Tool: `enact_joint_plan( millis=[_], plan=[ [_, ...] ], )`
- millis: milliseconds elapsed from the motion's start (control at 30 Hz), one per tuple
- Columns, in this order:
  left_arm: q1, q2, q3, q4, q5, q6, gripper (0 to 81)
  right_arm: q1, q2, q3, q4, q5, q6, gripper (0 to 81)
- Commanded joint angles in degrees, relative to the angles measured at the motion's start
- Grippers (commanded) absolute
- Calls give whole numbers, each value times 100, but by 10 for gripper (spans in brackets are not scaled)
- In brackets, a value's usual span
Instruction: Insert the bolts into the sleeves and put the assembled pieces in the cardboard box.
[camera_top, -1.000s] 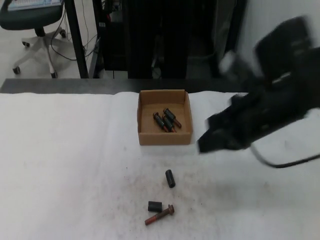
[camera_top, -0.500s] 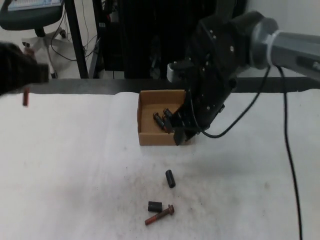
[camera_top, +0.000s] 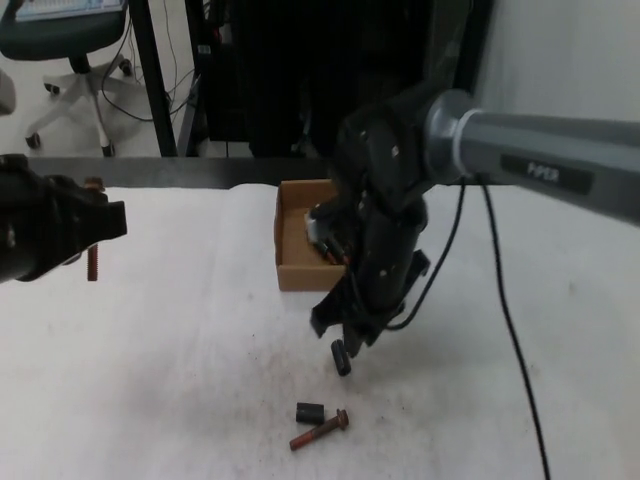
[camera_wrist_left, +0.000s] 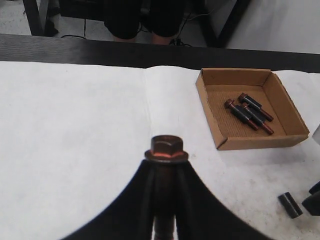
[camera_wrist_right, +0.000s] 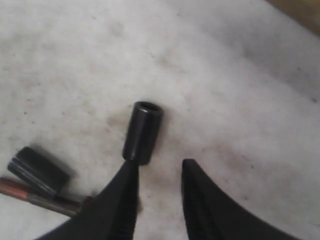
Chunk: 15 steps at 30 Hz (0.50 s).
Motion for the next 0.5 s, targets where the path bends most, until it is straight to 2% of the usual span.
enact_joint_plan(
  millis=[0,167,467],
  plan=[
    [11,-52,-14,-110,19,-33,4,246,93,-67,-198,10,281,281],
    [11,-52,-14,-110,19,-33,4,404,282,-67,-183,32,534,281],
    [11,-63,-18,-110,19,-33,4,316,329,-67,-178,595,447,281]
  ],
)
